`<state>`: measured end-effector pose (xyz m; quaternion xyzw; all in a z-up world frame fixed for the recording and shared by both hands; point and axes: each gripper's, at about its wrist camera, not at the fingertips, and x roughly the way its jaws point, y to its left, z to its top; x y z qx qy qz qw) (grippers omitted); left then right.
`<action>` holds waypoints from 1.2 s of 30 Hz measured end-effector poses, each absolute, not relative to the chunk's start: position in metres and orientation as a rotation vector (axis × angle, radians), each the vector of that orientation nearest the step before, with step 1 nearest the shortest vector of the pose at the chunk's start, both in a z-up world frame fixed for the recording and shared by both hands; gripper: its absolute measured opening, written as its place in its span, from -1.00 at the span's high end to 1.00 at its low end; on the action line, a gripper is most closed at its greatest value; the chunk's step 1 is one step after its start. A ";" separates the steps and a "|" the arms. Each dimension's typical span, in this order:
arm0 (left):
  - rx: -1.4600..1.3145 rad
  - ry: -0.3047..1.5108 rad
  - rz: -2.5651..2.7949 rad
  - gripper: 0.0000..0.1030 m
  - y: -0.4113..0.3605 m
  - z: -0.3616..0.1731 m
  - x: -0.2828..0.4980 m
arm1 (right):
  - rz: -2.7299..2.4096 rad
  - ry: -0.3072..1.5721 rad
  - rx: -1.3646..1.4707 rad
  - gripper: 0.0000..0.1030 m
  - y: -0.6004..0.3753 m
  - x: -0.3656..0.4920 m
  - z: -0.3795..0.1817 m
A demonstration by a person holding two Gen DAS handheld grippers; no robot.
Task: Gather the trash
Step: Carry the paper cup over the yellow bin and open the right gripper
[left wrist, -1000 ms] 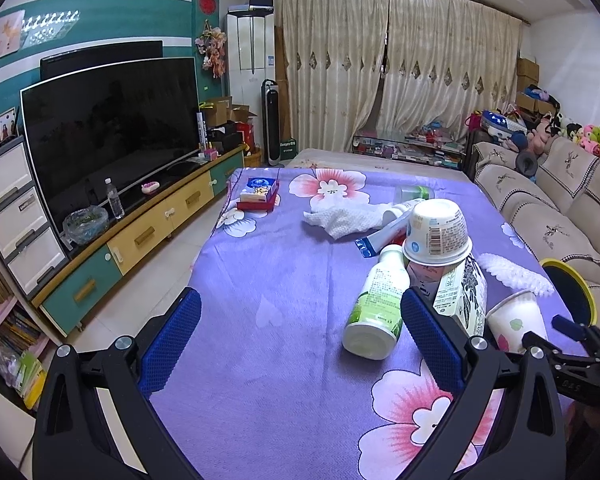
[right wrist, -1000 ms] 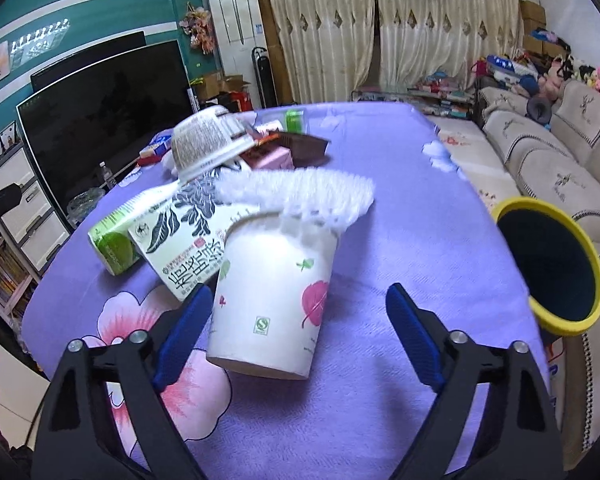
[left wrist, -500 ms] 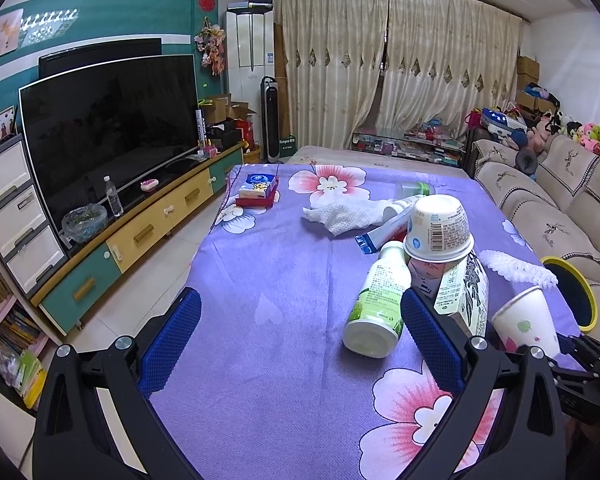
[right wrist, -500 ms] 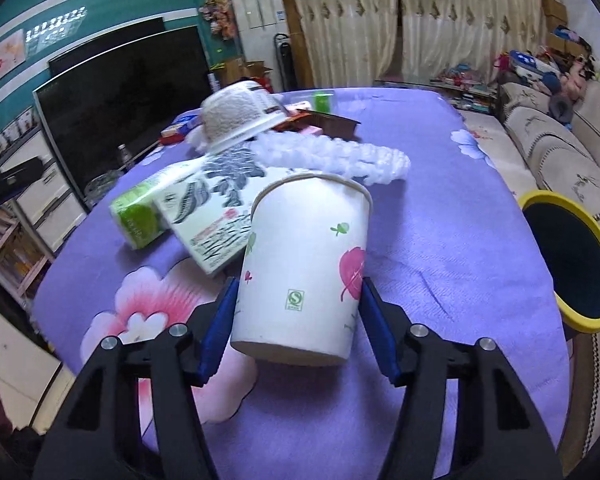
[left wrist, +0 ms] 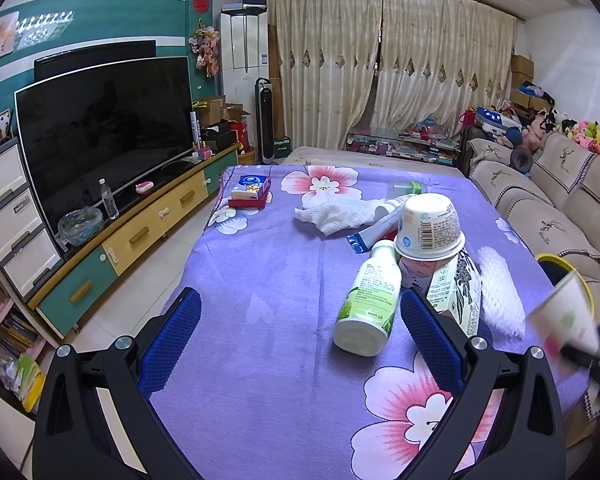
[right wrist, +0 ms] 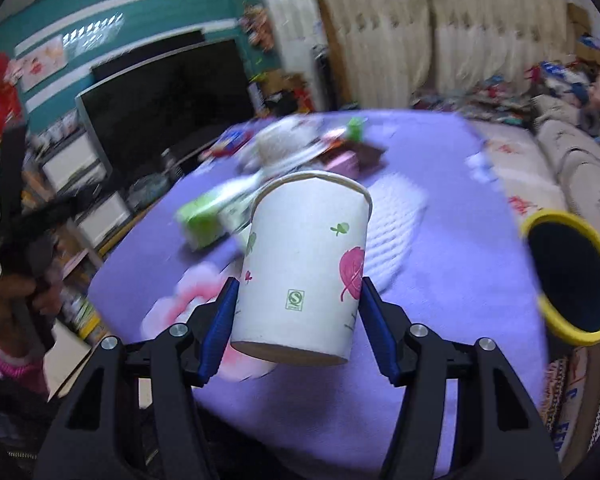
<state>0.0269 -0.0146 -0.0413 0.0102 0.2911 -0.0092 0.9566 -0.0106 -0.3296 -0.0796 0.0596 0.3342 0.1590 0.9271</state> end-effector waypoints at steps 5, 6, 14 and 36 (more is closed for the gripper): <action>0.027 0.598 -0.035 -0.91 -0.019 -0.042 0.027 | 0.079 0.601 0.172 -0.12 -0.396 -0.001 -0.066; 0.028 0.599 -0.041 -0.91 -0.020 -0.042 0.028 | 0.030 0.597 0.180 -0.12 -0.409 0.001 -0.066; 0.034 0.619 -0.113 -0.91 -0.041 -0.044 0.036 | -0.280 0.690 0.294 -0.13 -0.523 0.046 -0.103; 0.090 0.694 -0.288 -0.91 -0.114 -0.056 0.120 | -0.386 0.780 0.345 -0.51 -0.573 0.088 -0.141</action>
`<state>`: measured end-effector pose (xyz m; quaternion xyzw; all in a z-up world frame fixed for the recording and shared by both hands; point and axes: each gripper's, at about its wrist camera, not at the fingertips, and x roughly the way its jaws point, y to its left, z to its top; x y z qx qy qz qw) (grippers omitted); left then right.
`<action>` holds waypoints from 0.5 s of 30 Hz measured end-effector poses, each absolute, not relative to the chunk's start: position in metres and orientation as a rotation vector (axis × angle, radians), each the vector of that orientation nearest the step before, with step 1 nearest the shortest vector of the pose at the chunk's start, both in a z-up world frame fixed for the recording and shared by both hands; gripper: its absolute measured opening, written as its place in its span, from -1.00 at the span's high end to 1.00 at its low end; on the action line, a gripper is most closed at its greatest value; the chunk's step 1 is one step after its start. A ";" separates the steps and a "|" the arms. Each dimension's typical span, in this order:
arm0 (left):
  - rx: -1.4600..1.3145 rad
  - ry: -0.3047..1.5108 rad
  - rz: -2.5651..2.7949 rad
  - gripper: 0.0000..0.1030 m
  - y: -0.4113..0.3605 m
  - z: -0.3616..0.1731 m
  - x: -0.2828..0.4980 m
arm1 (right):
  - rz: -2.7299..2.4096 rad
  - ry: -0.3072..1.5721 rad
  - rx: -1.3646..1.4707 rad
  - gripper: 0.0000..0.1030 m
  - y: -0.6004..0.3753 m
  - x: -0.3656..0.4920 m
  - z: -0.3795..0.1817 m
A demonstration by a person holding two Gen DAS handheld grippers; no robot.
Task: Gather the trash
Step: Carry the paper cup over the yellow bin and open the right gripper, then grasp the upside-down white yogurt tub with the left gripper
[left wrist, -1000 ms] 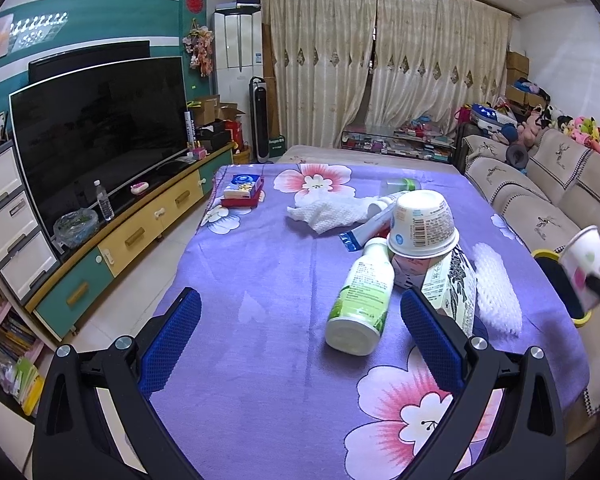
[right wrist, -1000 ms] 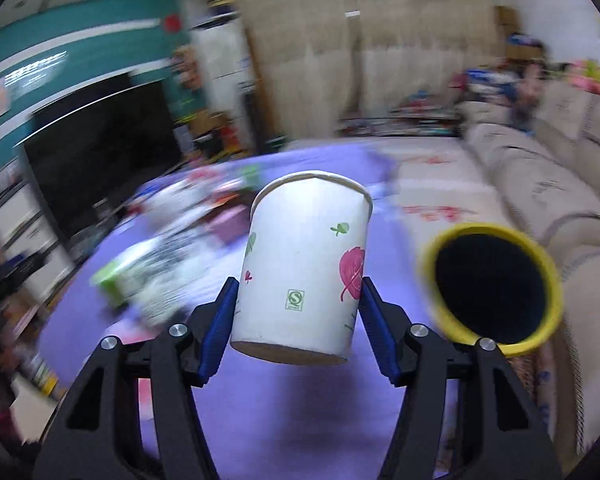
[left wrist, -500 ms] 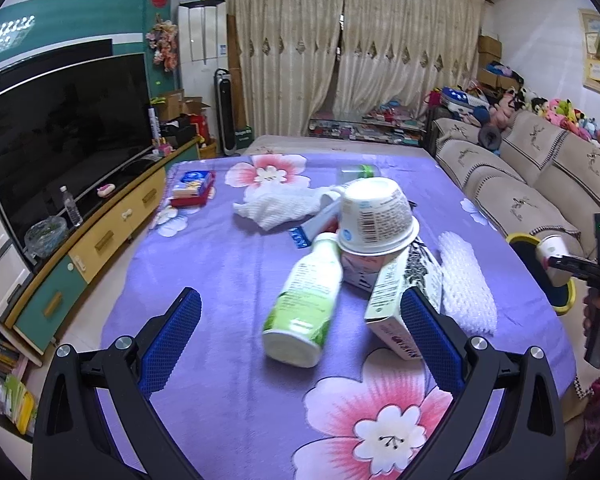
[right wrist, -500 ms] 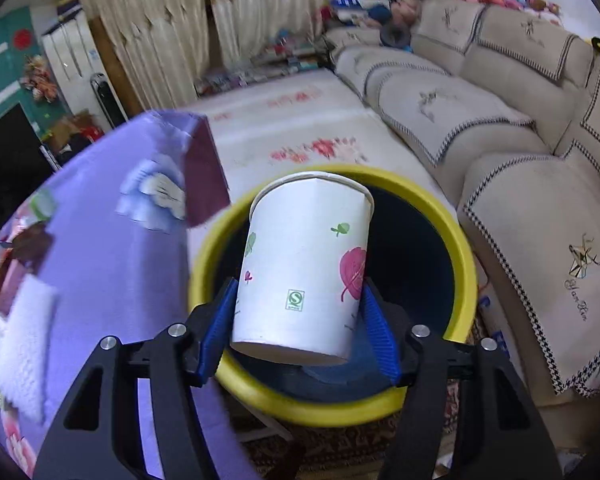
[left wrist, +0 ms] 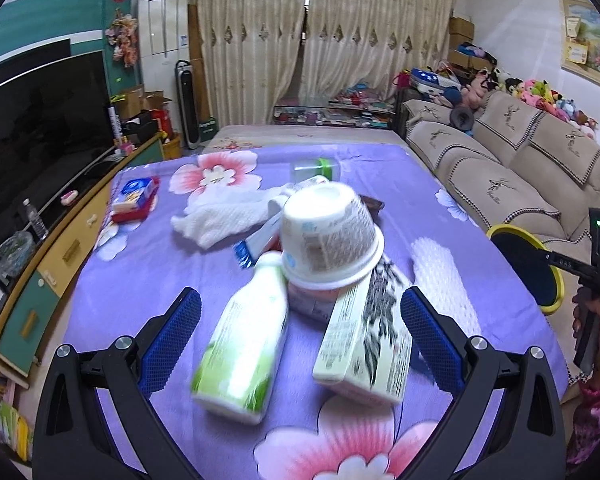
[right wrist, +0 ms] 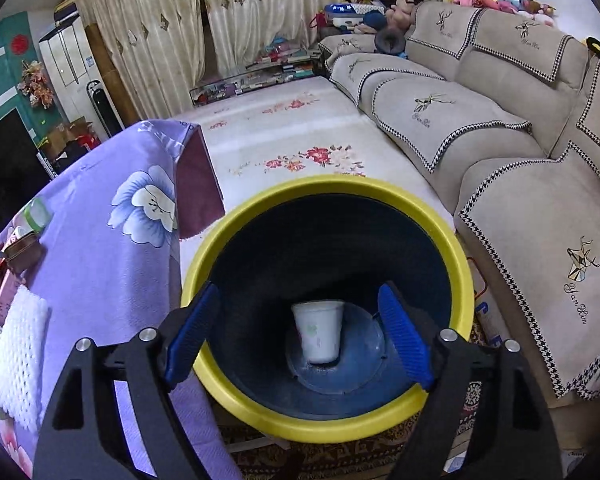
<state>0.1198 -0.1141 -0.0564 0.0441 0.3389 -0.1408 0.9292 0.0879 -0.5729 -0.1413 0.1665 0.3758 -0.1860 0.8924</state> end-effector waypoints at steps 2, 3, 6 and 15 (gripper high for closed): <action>0.098 0.684 -0.308 -0.91 -0.120 -0.055 0.136 | -0.383 0.772 0.349 -0.51 -0.573 0.086 -0.139; 0.104 0.682 -0.310 -0.91 -0.123 -0.055 0.142 | -0.380 0.768 0.352 -0.52 -0.572 0.085 -0.138; 0.112 0.696 -0.323 -0.91 -0.129 -0.057 0.164 | -0.372 0.763 0.353 -0.52 -0.570 0.085 -0.136; 0.081 0.780 -0.360 -0.80 -0.146 -0.076 0.214 | -0.368 0.773 0.353 -0.52 -0.569 0.090 -0.138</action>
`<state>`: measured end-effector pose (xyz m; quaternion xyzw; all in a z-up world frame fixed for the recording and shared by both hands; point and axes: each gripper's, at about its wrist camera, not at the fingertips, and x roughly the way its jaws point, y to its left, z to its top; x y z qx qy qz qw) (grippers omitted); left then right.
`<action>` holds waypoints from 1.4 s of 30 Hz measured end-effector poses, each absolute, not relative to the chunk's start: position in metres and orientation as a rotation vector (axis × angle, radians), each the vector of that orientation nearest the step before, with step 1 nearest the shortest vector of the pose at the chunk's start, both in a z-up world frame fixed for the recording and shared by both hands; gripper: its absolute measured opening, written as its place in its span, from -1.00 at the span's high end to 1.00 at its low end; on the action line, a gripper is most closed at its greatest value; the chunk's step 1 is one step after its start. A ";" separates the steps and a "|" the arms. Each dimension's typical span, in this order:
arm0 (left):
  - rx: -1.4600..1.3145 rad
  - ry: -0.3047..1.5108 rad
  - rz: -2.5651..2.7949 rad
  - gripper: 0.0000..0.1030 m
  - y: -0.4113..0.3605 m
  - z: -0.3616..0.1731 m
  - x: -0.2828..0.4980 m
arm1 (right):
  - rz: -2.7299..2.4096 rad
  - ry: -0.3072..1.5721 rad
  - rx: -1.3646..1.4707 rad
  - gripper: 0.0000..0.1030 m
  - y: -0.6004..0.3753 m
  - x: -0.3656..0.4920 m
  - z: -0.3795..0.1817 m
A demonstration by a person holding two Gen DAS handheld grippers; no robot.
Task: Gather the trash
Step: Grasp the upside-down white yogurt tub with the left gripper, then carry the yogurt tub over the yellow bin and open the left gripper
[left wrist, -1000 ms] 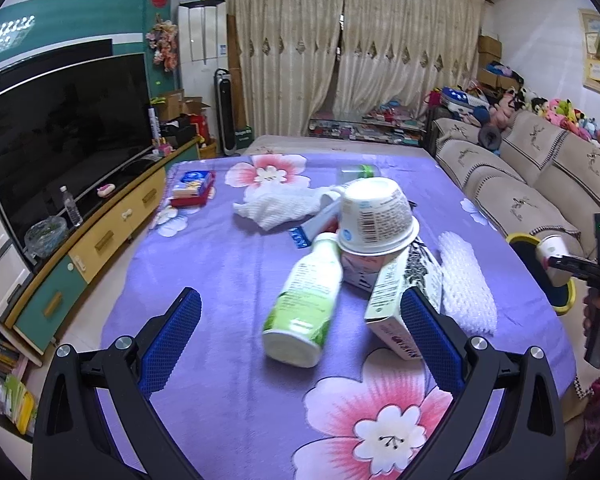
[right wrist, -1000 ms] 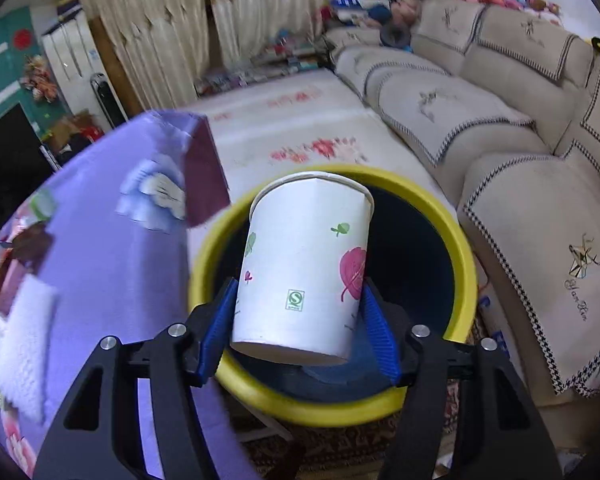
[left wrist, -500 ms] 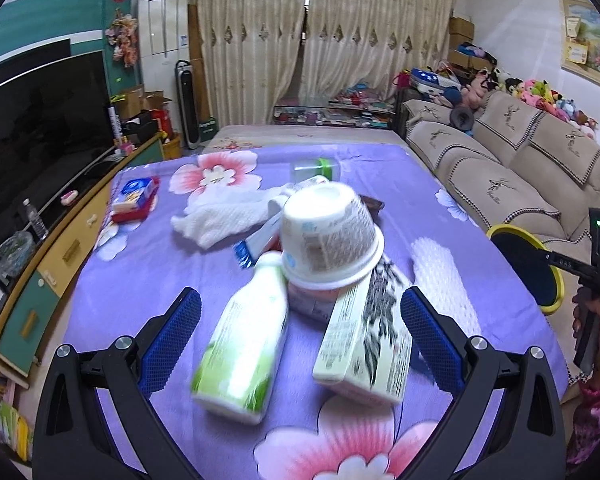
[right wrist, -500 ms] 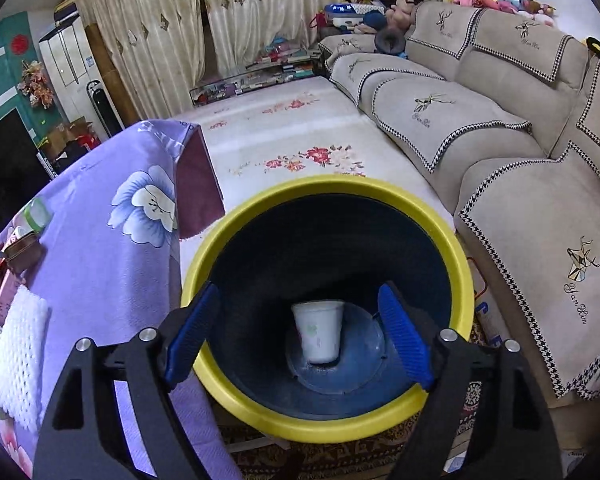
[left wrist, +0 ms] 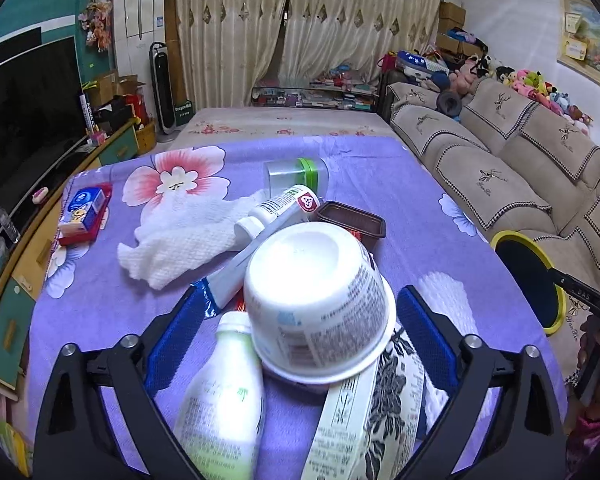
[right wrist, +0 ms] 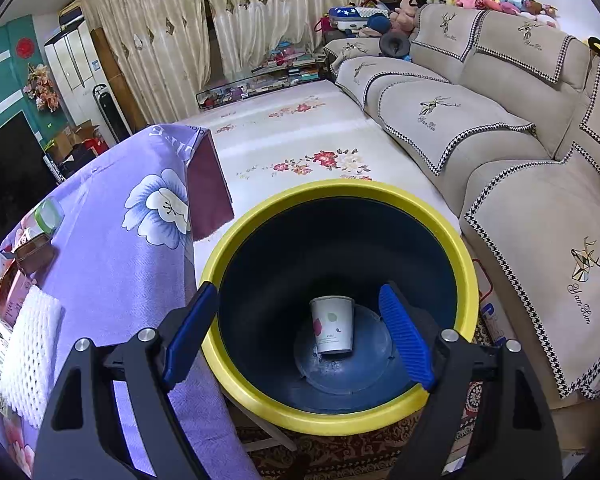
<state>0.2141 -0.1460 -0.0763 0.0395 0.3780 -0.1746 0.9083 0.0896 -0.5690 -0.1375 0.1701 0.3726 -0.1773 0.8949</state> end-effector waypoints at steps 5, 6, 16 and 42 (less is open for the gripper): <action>0.066 0.801 -0.375 -0.65 -0.150 -0.082 0.224 | -0.363 0.781 0.352 -0.52 -0.568 0.094 -0.141; 0.066 0.807 -0.380 -0.64 -0.150 -0.083 0.225 | -0.362 0.782 0.352 -0.52 -0.568 0.095 -0.141; 0.059 0.812 -0.399 -0.55 -0.154 -0.089 0.237 | -0.357 0.797 0.357 -0.52 -0.568 0.094 -0.149; 0.179 0.675 -0.680 -0.54 -0.287 -0.019 0.138 | -0.433 0.663 0.360 -0.52 -0.591 0.028 -0.115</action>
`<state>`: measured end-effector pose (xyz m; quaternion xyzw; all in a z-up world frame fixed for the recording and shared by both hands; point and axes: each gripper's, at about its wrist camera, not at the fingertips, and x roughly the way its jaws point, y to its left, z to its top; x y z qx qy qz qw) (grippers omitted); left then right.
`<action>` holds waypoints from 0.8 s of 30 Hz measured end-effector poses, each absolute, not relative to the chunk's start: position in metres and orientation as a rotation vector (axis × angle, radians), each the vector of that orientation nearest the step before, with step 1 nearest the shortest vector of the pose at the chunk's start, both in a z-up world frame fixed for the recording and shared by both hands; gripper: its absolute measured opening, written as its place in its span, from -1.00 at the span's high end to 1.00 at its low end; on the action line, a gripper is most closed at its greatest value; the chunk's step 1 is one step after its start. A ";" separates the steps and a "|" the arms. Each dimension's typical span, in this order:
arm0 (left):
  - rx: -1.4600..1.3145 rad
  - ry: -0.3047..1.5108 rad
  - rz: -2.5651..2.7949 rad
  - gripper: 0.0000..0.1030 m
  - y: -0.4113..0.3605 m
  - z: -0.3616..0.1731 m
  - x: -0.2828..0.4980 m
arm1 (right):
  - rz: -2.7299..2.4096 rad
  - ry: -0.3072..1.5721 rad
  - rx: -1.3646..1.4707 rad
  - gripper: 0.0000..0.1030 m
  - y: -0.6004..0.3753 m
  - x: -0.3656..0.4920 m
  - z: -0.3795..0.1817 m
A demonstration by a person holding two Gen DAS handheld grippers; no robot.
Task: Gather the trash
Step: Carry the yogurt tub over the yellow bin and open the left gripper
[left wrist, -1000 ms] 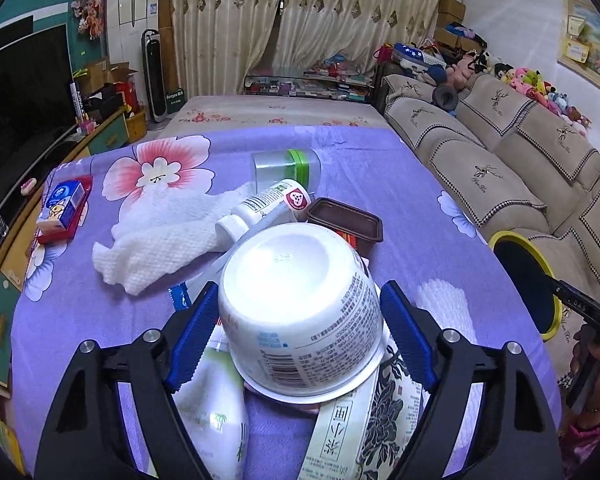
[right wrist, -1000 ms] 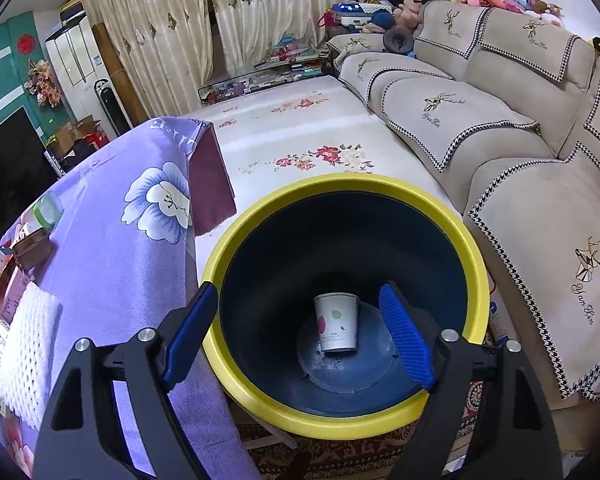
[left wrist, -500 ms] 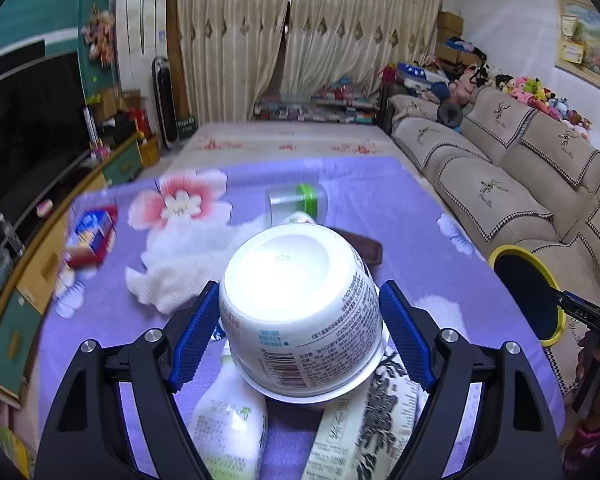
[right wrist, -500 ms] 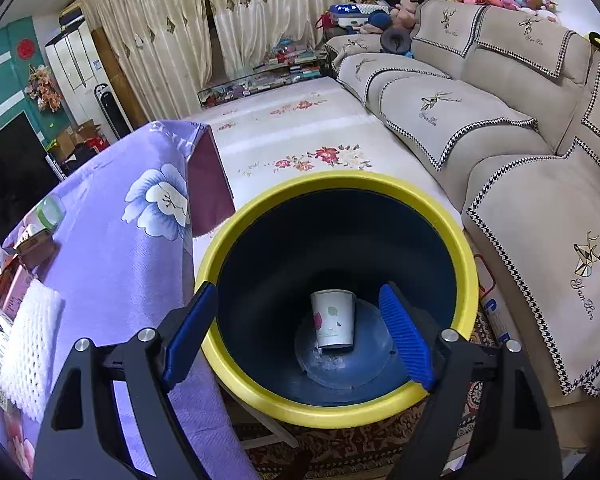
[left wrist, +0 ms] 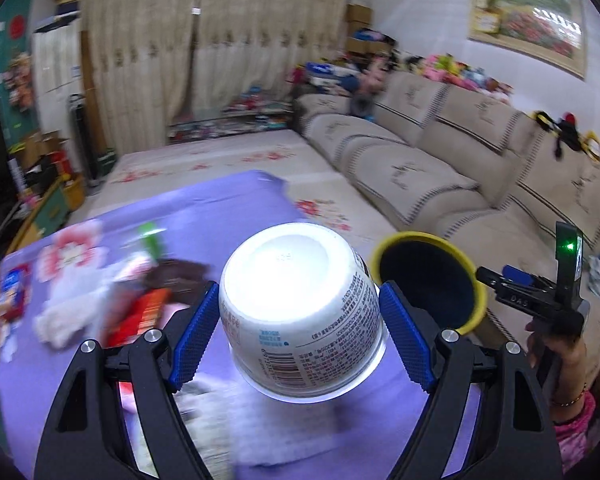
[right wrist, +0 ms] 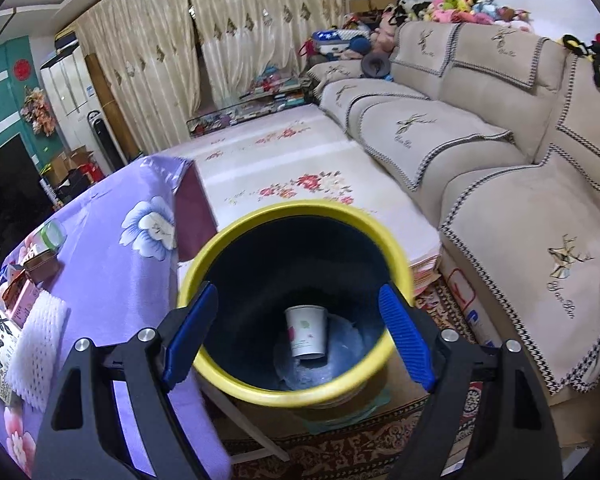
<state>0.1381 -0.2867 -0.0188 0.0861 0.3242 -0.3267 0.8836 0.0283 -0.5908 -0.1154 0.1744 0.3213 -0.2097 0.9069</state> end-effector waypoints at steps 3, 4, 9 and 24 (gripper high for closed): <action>0.209 0.687 -0.742 -0.54 -0.329 -0.024 0.132 | -0.463 0.647 0.374 -0.52 -0.603 0.012 -0.114; 0.225 0.694 -0.766 -0.54 -0.347 -0.027 0.131 | -0.470 0.643 0.379 -0.52 -0.607 0.008 -0.113; 0.290 0.721 -0.837 -0.54 -0.413 -0.045 0.127 | -0.519 0.627 0.405 -0.52 -0.629 -0.017 -0.115; 0.429 0.827 -0.877 -0.69 -0.541 -0.116 0.145 | -0.571 0.629 0.473 -0.52 -0.663 -0.046 -0.135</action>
